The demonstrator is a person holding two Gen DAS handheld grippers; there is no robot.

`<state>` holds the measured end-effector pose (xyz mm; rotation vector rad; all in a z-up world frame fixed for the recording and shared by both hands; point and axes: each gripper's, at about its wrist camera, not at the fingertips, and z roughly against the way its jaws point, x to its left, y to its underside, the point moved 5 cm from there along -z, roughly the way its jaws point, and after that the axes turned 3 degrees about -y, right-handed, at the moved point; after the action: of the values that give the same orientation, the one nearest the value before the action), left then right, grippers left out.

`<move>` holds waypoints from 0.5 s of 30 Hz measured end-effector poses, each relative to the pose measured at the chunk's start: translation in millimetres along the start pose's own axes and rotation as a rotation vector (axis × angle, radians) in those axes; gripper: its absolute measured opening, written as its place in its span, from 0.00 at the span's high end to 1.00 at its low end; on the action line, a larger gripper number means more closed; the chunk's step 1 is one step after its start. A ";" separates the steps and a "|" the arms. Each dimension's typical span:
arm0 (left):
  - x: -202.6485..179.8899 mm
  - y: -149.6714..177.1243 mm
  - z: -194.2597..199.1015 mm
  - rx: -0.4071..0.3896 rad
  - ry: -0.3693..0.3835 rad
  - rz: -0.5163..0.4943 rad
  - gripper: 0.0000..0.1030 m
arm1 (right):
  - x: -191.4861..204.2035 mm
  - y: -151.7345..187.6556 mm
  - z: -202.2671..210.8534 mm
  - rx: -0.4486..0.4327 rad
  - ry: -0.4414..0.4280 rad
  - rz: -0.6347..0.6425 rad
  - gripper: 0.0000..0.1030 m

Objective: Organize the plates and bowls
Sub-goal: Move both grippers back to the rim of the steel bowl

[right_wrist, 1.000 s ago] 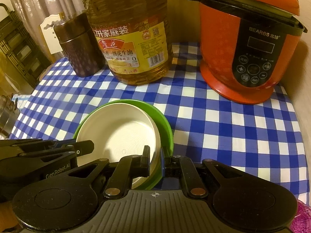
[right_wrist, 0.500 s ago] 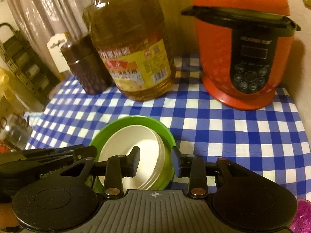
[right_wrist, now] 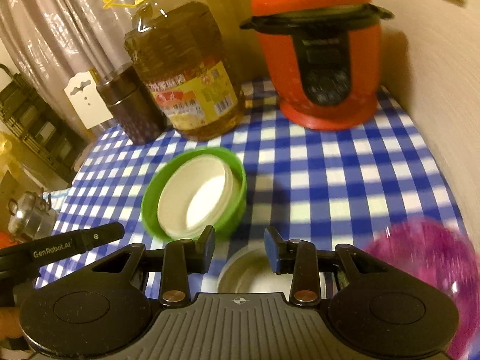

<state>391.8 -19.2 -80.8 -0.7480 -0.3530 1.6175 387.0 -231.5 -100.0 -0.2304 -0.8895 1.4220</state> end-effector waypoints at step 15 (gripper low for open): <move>-10.4 67.9 64.6 0.035 0.020 0.018 0.74 | 7.5 95.5 76.0 0.016 0.041 -0.097 0.64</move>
<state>298.6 -30.6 -71.8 -0.7422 -0.3041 1.6280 265.0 -234.1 -106.3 -0.2007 -0.8446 1.3302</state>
